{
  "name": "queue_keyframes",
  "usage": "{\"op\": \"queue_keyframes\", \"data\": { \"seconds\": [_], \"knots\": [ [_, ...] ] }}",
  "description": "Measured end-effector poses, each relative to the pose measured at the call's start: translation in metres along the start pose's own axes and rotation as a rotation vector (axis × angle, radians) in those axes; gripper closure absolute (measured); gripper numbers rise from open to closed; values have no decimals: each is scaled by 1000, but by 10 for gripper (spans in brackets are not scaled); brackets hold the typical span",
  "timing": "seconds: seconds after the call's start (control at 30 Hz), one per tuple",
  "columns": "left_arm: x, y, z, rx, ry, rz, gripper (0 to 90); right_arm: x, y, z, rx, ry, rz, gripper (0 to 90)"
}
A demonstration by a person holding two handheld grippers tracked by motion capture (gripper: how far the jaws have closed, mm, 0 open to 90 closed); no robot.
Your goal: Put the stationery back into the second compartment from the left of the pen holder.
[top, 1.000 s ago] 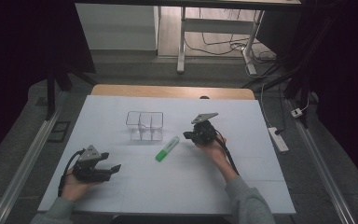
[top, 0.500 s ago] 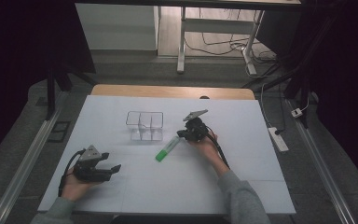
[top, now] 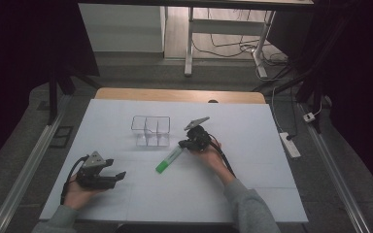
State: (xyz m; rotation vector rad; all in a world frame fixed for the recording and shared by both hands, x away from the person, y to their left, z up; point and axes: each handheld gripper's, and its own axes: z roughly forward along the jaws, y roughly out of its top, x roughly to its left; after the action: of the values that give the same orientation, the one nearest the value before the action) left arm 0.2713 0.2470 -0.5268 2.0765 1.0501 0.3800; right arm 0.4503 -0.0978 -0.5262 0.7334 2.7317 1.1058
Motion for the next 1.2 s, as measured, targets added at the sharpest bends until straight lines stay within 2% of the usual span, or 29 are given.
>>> {"op": "queue_keyframes", "data": {
  "seconds": [0.3,0.9,1.03,1.2],
  "knots": [
    [0,0,0,3,-1,0,268,22,5,4,10,46,-20,888],
    [-1,1,3,12,-2,6,269,33,5,8,18,76,-30,887],
    [-1,2,3,11,-3,6,269,30,4,2,4,44,-28,888],
    [-1,2,3,7,3,7,269,24,-5,-19,-14,-7,-28,888]
  ]
}}
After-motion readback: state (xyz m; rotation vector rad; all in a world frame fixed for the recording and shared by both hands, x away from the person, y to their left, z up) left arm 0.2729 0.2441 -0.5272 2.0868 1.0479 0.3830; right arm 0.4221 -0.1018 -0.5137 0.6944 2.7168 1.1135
